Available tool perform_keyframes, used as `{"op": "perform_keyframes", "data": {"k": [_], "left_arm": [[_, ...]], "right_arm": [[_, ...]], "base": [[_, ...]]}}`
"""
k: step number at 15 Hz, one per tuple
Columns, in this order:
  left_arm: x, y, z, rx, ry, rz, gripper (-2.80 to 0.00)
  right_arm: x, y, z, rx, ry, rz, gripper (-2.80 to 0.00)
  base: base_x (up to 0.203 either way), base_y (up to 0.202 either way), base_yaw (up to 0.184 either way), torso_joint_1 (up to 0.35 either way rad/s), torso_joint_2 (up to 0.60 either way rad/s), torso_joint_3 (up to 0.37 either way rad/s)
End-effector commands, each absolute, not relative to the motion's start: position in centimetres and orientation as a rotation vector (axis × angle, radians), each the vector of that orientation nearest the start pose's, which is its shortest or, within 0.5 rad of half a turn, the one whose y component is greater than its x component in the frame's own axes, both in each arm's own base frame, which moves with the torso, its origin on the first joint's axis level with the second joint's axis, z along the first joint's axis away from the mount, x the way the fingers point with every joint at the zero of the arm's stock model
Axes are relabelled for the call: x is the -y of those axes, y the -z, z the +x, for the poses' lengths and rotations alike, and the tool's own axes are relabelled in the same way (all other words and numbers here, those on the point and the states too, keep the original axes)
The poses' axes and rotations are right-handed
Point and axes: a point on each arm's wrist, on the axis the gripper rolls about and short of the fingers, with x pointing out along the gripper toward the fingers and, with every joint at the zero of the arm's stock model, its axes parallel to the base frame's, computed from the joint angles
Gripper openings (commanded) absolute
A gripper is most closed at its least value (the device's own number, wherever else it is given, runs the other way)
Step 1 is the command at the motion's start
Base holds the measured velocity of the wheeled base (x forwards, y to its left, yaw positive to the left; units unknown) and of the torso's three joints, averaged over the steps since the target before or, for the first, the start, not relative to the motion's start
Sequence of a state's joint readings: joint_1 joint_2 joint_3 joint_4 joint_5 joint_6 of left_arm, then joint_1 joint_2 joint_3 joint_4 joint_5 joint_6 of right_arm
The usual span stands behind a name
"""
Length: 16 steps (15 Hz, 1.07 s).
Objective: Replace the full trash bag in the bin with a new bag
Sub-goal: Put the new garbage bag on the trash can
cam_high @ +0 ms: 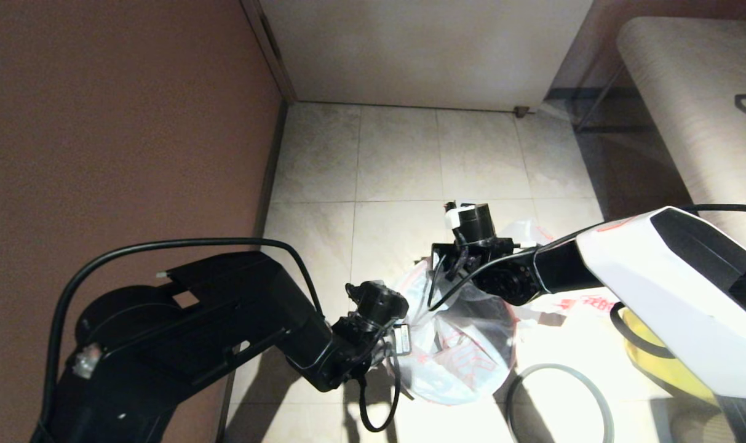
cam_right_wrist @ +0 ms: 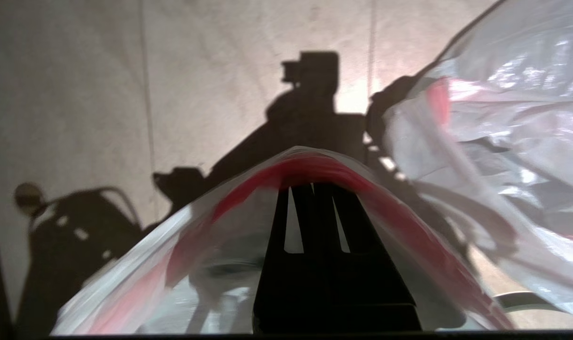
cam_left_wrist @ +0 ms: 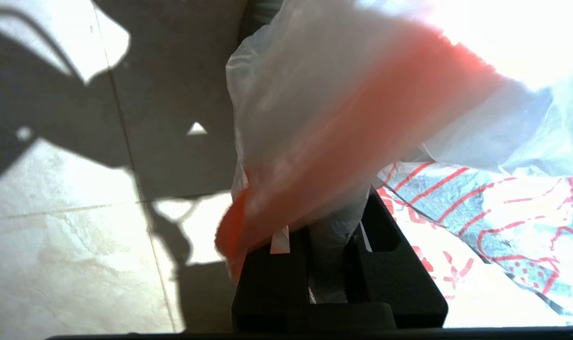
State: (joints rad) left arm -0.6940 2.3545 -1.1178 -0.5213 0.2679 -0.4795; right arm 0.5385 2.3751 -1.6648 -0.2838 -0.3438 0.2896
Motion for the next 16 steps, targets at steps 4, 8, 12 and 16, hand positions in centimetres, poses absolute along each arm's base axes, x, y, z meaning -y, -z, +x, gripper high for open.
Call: {"op": "perform_keyframes", "data": {"k": [4, 8, 12, 16], "left_arm": [[26.2, -0.4, 32.0, -0.659, 0.284, -0.093, -2.80], [26.2, -1.4, 31.4, -0.615, 0.306, -0.110, -2.80], [25.5, -2.2, 30.6, -0.547, 0.345, -0.095, -2.80], [24.9, -1.5, 30.4, -0.458, 0.373, -0.047, -2.80]], "right_arm": [[-25.8, -11.2, 41.9, -0.413, -0.177, 0.103, -2.80], [-26.2, -11.8, 41.3, -0.433, -0.242, 0.108, -2.80], [-25.8, -13.6, 40.7, -0.455, -0.334, 0.127, -2.80], [-23.1, -15.6, 41.9, -0.467, -0.321, 0.169, -2.80]], "base": [[0.000, 0.000, 0.000, 0.000, 0.00, 0.000], [0.000, 0.000, 0.000, 0.000, 0.00, 0.000], [0.000, 0.000, 0.000, 0.000, 0.00, 0.000], [0.000, 0.000, 0.000, 0.000, 0.00, 0.000]]}}
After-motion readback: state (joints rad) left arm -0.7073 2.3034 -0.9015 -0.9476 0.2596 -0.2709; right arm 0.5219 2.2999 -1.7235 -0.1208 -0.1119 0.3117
